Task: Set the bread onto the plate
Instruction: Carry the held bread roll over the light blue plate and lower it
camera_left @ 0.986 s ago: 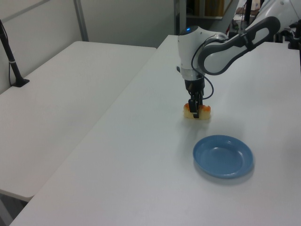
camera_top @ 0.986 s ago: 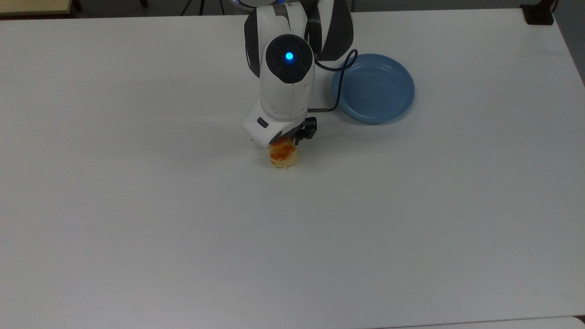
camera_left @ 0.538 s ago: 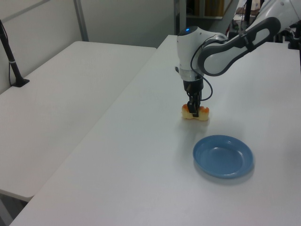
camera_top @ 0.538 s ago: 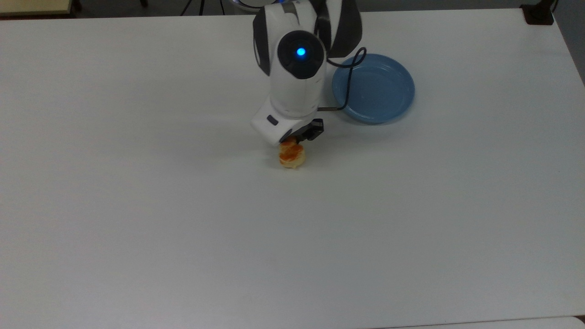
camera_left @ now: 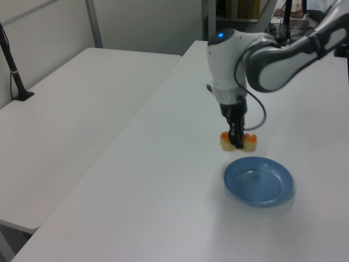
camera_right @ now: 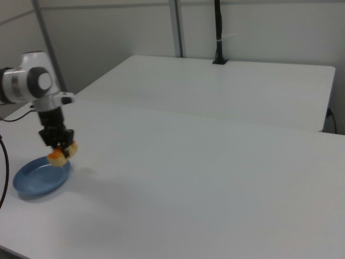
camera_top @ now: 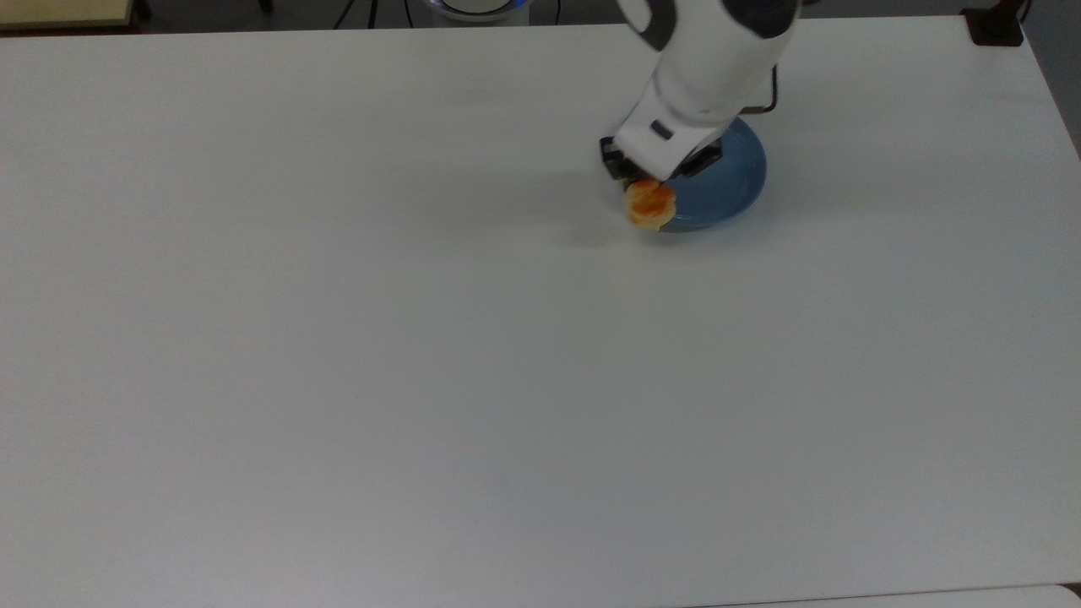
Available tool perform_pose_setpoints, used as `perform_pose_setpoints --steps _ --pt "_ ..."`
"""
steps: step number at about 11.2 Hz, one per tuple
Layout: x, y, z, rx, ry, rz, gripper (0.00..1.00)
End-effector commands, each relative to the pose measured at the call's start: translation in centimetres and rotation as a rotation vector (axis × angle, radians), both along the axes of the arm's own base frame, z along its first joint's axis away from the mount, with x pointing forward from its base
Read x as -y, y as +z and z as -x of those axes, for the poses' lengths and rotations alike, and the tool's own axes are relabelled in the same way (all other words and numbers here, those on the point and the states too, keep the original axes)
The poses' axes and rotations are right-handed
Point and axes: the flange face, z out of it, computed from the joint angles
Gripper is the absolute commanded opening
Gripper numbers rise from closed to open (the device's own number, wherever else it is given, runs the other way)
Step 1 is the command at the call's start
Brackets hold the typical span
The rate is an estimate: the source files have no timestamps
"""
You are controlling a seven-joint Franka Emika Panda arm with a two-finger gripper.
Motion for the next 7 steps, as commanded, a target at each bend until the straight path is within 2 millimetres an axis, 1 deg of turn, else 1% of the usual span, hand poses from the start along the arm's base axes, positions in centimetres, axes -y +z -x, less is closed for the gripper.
perform_pose_setpoints --steps 1,2,3,4,5,6,7 --pt "-5.2 -2.0 6.3 -0.018 0.015 0.050 0.32" --pt "-6.3 -2.9 7.3 -0.002 0.015 0.043 0.32" --pt "-7.0 -3.8 7.9 0.010 0.005 0.039 0.35" --pt "-7.9 -4.3 8.2 0.031 0.006 0.024 0.36" --pt "-8.1 -4.3 8.0 0.048 -0.014 0.015 0.44" --pt "-8.1 -4.2 8.0 0.051 -0.018 0.013 0.75" --pt "-8.2 -4.0 7.8 0.056 -0.022 0.010 1.00"
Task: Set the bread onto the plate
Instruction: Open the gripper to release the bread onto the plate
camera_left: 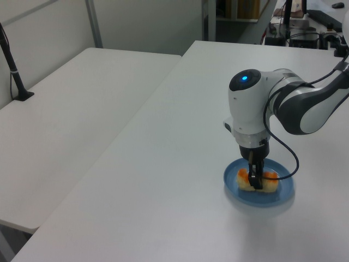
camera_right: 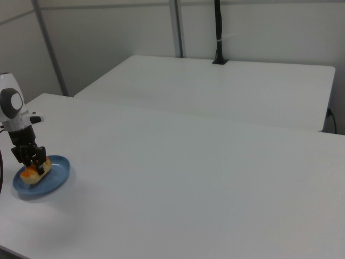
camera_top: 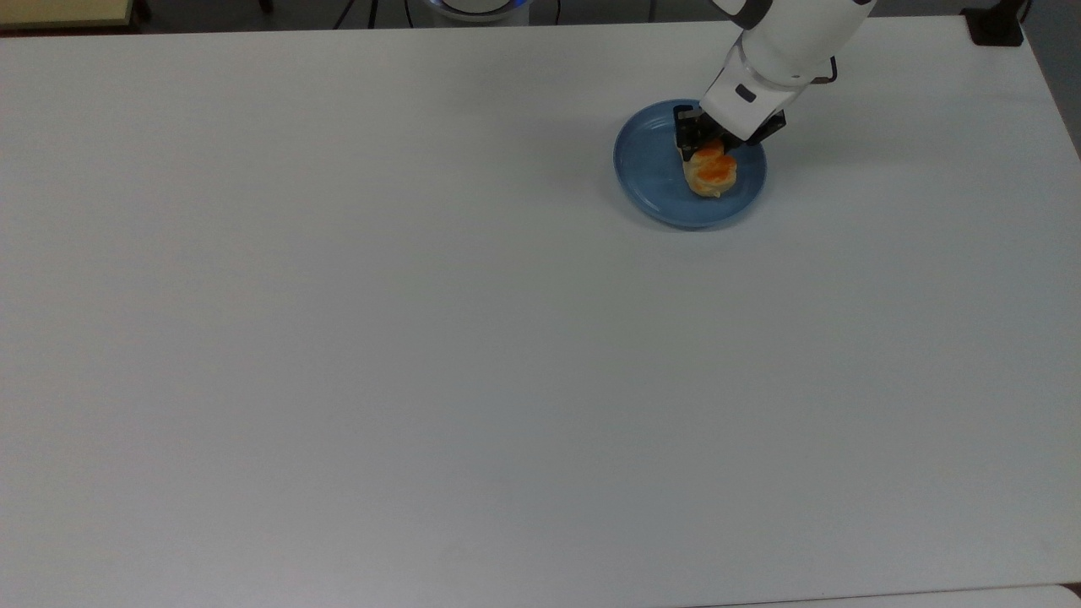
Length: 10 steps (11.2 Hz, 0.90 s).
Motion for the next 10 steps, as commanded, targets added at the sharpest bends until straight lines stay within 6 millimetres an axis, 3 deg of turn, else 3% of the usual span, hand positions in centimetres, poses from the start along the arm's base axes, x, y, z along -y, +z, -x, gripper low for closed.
perform_pose_setpoints --steps 1,3,5,7,8,10 --pt "0.4 1.2 -0.2 0.038 -0.033 -0.014 1.00" --pt "1.5 3.2 -2.2 0.067 -0.068 -0.031 1.00" --pt "4.6 7.3 -5.9 0.111 -0.125 -0.041 1.00" --pt "12.2 12.3 -10.8 0.139 -0.145 -0.056 1.00" --pt "16.7 15.2 -11.8 0.128 -0.122 -0.053 1.00" --pt "24.7 20.3 -11.2 0.117 -0.118 -0.045 1.00"
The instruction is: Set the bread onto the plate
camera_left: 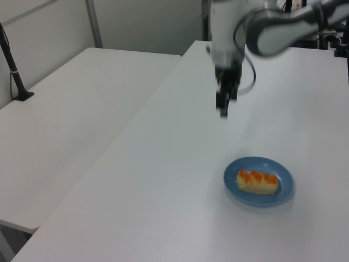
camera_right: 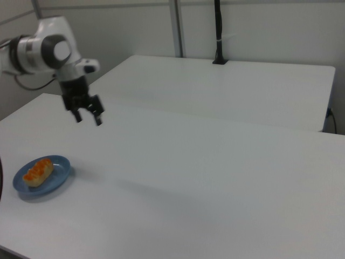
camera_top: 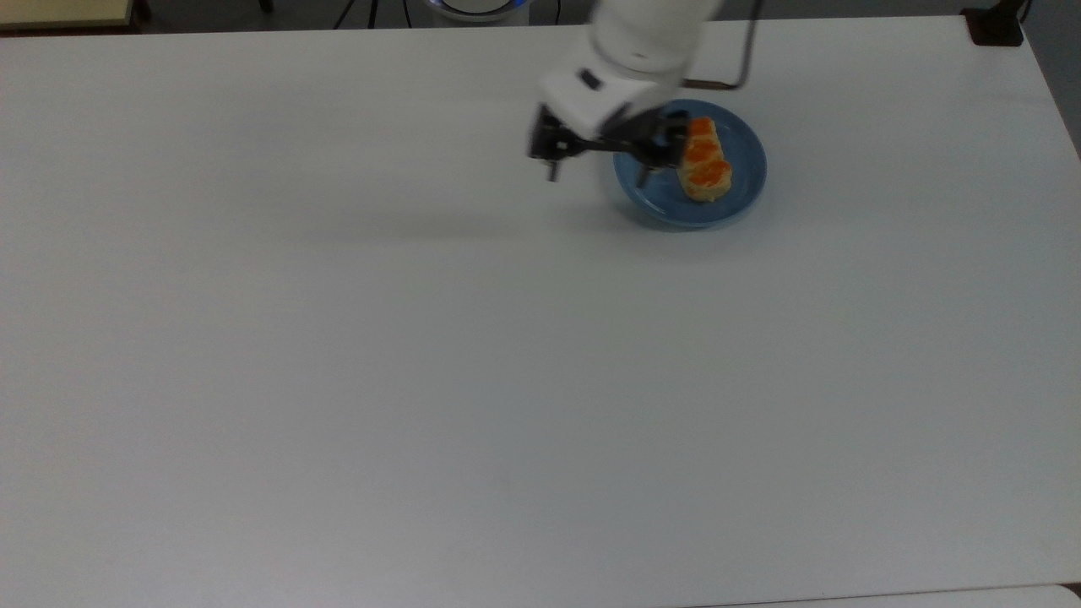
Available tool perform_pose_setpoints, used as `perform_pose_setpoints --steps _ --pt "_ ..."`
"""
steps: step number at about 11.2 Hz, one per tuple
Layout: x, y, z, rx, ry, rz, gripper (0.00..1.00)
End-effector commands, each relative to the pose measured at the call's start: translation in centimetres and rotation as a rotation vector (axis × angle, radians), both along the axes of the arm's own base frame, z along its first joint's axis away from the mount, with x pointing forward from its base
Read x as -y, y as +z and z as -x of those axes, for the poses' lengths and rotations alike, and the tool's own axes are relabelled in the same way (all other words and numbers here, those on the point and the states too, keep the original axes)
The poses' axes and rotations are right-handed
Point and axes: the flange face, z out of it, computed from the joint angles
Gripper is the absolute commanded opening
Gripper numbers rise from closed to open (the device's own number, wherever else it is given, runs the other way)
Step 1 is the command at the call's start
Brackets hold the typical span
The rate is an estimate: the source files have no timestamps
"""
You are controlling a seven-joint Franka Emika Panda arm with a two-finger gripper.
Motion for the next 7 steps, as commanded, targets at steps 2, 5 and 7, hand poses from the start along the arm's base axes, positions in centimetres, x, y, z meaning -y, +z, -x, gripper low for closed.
perform_pose_setpoints --steps 2,5,7 --pt "12.0 9.5 3.1 -0.022 -0.006 0.006 1.00" --pt "14.2 11.3 4.0 -0.004 -0.053 -0.001 1.00" --pt "14.5 11.3 3.9 0.000 -0.064 -0.001 1.00"
